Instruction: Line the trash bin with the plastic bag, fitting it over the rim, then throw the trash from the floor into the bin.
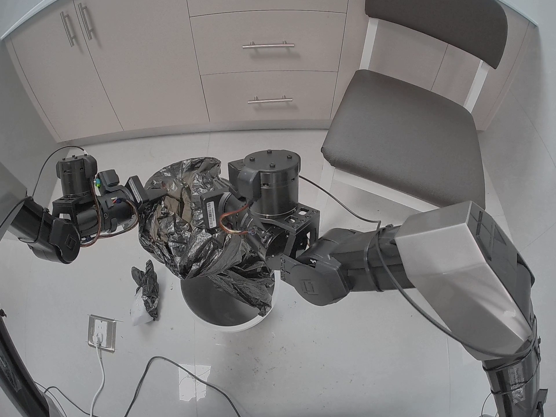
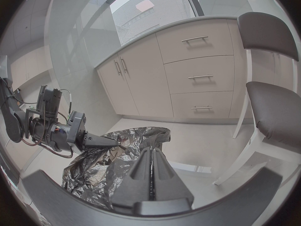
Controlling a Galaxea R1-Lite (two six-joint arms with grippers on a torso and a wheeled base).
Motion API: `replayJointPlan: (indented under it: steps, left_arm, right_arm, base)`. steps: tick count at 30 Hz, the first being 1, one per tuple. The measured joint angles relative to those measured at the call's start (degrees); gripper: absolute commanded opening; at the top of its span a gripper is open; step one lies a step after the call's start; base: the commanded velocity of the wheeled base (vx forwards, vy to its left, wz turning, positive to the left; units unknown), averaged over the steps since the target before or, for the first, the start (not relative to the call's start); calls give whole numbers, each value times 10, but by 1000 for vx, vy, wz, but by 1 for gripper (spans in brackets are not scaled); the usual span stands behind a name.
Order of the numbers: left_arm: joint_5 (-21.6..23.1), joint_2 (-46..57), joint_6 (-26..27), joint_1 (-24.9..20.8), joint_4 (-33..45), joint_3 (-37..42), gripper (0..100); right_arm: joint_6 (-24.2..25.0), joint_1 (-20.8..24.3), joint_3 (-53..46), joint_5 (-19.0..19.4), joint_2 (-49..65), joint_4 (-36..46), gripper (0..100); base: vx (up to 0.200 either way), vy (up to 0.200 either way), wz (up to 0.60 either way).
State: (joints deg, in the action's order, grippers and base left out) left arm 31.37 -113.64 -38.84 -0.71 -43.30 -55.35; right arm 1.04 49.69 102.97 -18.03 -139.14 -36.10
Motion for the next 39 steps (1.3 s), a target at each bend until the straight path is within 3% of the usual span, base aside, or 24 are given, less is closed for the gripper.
replayJointPlan:
  steps: [7, 13, 34, 39]
  left_arm:
    - [0, -5, 7, 0, 1, 25, 0]
    - [-4, -25, 51, -5, 0, 47, 0]
    - [-23, -76, 79, -31, 1, 63, 0]
    - [-54, -80, 94, -47, -1, 76, 0]
  right_arm:
    - [0, 0, -5, -1, -9, 1, 0]
    - [6, -10, -26, -1, -14, 0, 0]
    - [16, -59, -113, 0, -53, -100, 0]
    - [14, -60, -141, -1, -54, -122, 0]
  base:
    - [0, 0, 0]
    - [0, 0, 0]
    - [0, 0, 0]
    - [0, 0, 0]
